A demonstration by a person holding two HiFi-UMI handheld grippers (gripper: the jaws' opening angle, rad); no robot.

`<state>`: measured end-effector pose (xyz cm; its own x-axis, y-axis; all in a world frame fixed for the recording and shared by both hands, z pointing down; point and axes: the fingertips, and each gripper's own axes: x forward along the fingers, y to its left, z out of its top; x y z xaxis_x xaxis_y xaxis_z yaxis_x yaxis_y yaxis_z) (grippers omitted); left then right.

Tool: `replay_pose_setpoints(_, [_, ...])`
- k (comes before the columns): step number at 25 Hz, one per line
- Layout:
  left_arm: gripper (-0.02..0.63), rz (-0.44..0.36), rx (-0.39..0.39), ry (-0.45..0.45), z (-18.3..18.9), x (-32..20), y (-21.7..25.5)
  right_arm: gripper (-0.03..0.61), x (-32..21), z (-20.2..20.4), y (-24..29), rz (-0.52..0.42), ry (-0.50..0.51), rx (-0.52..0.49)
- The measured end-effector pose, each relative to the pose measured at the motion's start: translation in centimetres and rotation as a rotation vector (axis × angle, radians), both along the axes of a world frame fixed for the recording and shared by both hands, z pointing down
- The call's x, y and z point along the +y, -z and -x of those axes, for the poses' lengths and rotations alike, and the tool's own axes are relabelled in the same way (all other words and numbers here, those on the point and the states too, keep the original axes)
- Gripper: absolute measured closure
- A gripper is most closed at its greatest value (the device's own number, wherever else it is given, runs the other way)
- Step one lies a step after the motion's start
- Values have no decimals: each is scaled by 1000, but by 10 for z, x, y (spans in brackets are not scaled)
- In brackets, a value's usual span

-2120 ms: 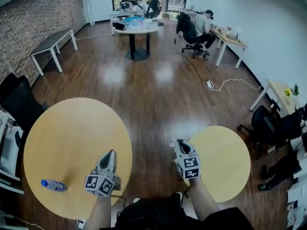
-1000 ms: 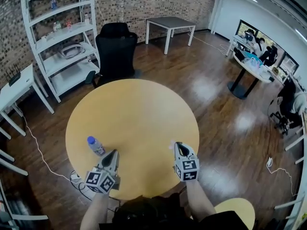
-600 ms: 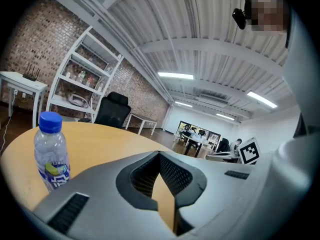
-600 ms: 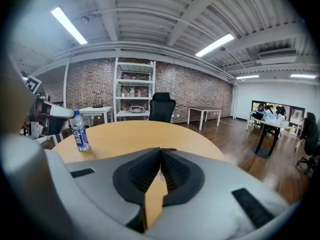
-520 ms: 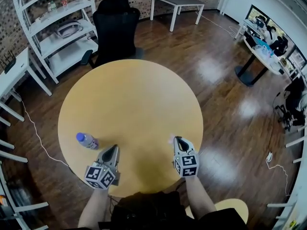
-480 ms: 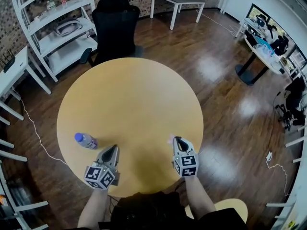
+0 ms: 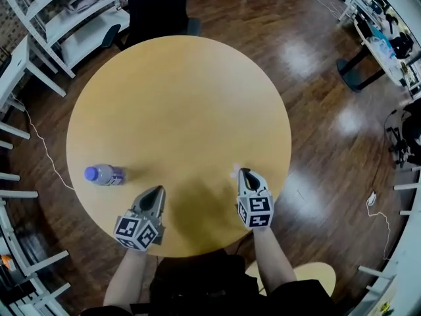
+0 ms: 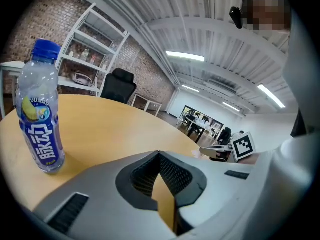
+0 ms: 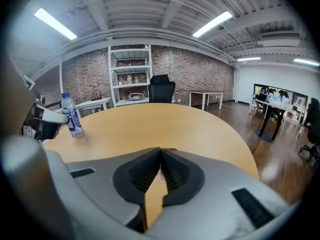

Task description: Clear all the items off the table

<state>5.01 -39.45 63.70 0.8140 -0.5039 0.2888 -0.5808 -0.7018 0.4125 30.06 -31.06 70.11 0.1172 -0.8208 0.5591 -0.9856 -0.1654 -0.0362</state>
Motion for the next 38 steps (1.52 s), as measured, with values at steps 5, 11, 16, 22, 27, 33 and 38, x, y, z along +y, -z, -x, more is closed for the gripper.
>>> replay_pose_setpoints(5, [615,18,-20,0,5,3,-9,563,0,5,-28,39,4,16])
replay_pose_setpoints(11, [615,18,-19,-10,16,11,-8,453,6,18,-44,57,-3,23])
replay_pose_setpoints(16, [615,-13,5,-15,24,9,8,453,8,21,-17,8,-33,39])
replay_pose_setpoints(22, [615,-57,49,-39,29,12,30,453,24,18,42,-138,-77,69])
replay_pose_setpoints(27, [615,-96,87,-62,34,13,45,456,47,15,92,-246,-131,93])
replay_pose_setpoints(33, [615,-184,150,-102,31,9,77,574,72,8,144,-368,-245,160])
replay_pose_setpoints(38, [615,-206,188,-92,44,17,85,575,83,20,172,-431,-245,165])
